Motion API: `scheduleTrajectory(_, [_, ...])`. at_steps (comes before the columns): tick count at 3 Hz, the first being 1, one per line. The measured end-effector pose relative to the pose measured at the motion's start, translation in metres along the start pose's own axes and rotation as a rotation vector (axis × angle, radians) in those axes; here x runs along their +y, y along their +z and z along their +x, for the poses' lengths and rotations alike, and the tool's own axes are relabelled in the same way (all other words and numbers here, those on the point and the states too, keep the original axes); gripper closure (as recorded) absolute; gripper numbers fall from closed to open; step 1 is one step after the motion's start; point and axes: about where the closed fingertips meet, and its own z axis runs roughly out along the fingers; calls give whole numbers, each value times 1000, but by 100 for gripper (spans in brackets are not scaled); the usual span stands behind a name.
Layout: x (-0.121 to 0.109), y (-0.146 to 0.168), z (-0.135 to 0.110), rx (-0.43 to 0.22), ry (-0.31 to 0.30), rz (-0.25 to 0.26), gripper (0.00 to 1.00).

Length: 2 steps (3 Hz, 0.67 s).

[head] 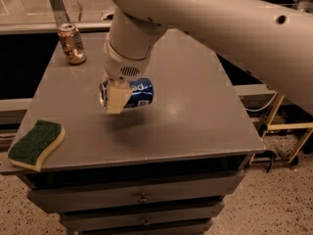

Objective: Place pepsi can upright

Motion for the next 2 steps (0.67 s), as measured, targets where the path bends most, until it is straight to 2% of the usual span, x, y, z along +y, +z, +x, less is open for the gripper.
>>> scheduleTrajectory(1, [-6,-24,22,-174,64,27,100])
scheduleTrajectory(2, [-14,-20,48,-408,106,37,100])
